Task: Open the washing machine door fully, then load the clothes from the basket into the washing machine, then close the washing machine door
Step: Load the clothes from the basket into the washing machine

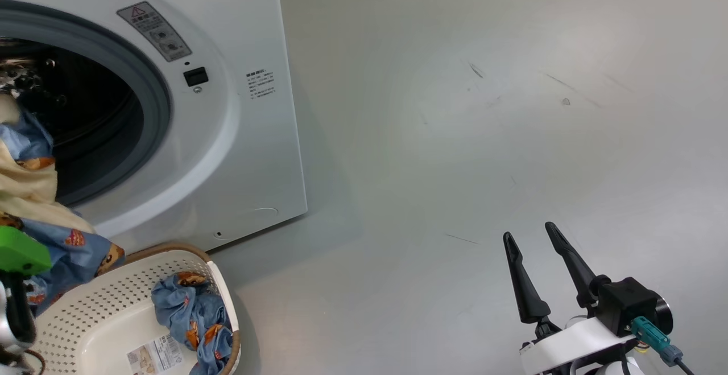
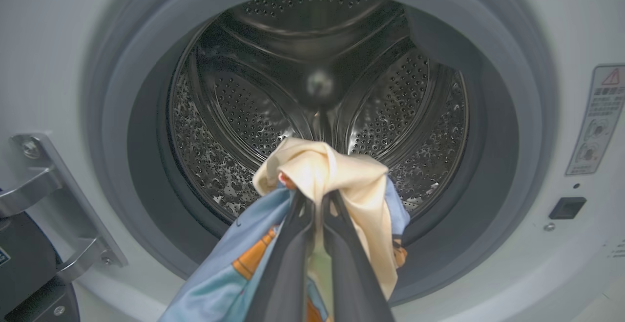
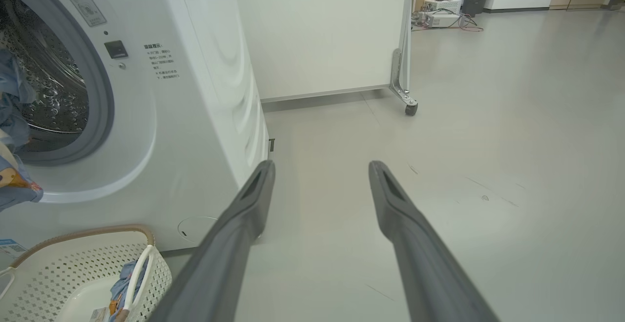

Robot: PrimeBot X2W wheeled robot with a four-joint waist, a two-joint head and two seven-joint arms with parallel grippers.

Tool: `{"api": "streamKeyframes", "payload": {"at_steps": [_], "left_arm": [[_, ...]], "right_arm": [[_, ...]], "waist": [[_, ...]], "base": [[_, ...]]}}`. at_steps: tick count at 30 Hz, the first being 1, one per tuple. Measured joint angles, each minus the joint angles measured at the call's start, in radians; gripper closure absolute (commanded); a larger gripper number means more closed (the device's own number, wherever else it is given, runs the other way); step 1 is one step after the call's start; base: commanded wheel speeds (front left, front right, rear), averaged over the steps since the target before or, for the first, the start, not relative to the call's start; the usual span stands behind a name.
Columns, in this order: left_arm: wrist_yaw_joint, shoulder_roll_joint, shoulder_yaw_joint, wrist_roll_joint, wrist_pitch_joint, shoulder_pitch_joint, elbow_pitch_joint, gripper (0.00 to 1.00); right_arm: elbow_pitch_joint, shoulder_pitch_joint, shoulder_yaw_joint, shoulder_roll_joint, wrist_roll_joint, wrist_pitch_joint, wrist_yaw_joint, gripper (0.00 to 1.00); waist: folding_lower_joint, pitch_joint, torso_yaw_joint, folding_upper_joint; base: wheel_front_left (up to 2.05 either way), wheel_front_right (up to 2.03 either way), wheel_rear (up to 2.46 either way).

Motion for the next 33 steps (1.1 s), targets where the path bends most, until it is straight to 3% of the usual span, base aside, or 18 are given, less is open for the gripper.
{"api": "streamKeyframes", "payload": {"at_steps": [9, 33], "left_arm": [[0.009, 0.077, 0.026, -0.002, 0.059, -0.178, 0.130, 1.00], [0.018, 0.144, 0.024, -0.016, 0.061, -0.501, 0.401, 1.00]], "right_arm": [[0.007, -0.022, 0.031, 0.001, 0.001, 0.000, 0.000, 0.00], [-0.016, -0.053, 0.058, -0.006, 0.001, 0.000, 0.000, 0.00]], "waist": [[0.0000, 0.058, -0.055, 0.0000], [0.0001, 0.255, -0.078, 0.0000]], "base": [[0.00, 0.00, 0.00], [0.00, 0.00, 0.00]]}}
